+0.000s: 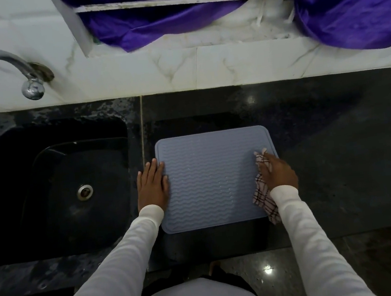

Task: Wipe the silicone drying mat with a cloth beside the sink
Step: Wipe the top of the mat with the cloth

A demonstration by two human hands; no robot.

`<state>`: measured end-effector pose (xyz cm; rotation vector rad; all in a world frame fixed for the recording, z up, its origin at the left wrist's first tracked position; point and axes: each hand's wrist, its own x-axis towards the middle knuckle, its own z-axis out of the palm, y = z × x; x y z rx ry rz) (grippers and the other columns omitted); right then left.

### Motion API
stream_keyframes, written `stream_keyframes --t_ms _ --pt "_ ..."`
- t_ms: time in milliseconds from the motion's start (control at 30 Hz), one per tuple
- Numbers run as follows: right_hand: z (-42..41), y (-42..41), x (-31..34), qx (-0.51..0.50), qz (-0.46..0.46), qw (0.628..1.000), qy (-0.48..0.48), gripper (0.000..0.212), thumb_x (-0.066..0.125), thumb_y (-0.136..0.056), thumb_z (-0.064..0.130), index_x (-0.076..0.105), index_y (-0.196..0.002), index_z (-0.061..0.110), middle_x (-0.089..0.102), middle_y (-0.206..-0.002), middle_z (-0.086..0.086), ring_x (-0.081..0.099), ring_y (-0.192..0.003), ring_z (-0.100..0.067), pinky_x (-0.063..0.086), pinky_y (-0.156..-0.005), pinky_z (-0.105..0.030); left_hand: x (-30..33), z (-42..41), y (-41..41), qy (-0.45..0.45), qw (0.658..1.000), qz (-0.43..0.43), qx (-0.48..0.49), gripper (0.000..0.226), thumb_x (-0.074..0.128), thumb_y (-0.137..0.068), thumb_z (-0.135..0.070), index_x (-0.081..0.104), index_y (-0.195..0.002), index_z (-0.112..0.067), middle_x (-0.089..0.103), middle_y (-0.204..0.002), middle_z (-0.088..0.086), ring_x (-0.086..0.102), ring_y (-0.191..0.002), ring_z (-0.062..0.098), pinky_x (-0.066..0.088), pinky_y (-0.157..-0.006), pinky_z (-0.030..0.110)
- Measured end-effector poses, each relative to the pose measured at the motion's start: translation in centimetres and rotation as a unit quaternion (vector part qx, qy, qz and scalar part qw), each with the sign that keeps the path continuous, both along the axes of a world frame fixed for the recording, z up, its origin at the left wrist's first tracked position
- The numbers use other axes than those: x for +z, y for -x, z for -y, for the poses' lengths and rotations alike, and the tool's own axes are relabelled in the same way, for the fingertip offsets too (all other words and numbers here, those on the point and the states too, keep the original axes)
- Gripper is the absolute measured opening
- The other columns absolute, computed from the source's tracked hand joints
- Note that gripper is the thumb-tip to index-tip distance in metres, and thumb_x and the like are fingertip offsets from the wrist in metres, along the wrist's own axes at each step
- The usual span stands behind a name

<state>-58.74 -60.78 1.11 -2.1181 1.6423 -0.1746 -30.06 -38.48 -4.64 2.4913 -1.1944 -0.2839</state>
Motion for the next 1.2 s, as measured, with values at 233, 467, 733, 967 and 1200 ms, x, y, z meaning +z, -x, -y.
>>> stream_keyframes --t_ms 233,467,733,967,1200 --pt "-7.5 -10.1 1.1 0.210 0.064 0.976 -0.007 0.045 0.048 -0.096 0.046 0.046 -0.140 0.035 0.057 -0.134 0.001 0.056 -0.116 -0.022 0.048 -0.094 -0.036 -0.1 -0.1 0.0 -0.002 1.000 -0.001 0.005 0.056 0.019 -0.101 -0.044 0.027 -0.153 -0.026 0.021 -0.162 0.000 0.011 -0.150 0.017 0.004 -0.123 0.044" --pt "-11.9 -15.5 -1.7 0.272 -0.008 0.962 -0.001 0.046 0.042 -0.097 0.043 0.043 -0.142 0.033 0.057 -0.131 -0.004 0.063 -0.102 -0.030 0.052 -0.081 -0.039 -0.3 0.1 -0.1 0.010 1.000 0.009 0.008 0.056 0.023 -0.099 -0.043 0.035 -0.150 -0.023 0.028 -0.160 0.002 0.019 -0.149 0.019 0.007 -0.123 0.044" --pt "-8.2 -12.6 -1.0 0.247 -0.007 0.969 -0.028 0.043 0.050 -0.093 0.041 0.046 -0.136 0.044 0.057 -0.131 -0.001 0.057 -0.114 -0.025 0.048 -0.089 -0.038 -0.5 0.0 -0.2 0.024 1.000 0.006 0.003 0.056 0.023 -0.099 -0.043 0.035 -0.150 -0.024 0.028 -0.160 0.001 0.018 -0.149 0.019 0.007 -0.123 0.044" --pt "-2.2 -5.4 -0.7 0.138 -0.040 0.989 -0.018 0.040 0.042 -0.094 0.058 0.044 -0.133 0.051 0.061 -0.124 -0.004 0.060 -0.108 -0.027 0.047 -0.089 -0.039 -0.5 -0.2 -0.3 0.004 1.000 0.012 0.000 0.055 0.022 -0.100 -0.042 0.031 -0.152 -0.025 0.024 -0.161 0.000 0.013 -0.150 0.017 0.003 -0.123 0.042" --pt "2.0 -0.7 -0.2 0.048 -0.081 0.995 -0.027 0.044 0.042 -0.091 0.061 0.045 -0.131 0.045 0.062 -0.116 -0.012 0.062 -0.102 -0.035 0.050 -0.086 -0.043 0.1 0.1 -0.2 -0.007 1.000 0.008 0.006 0.059 0.017 -0.098 -0.045 0.032 -0.152 -0.026 0.024 -0.161 0.000 0.014 -0.150 0.017 0.003 -0.123 0.041"
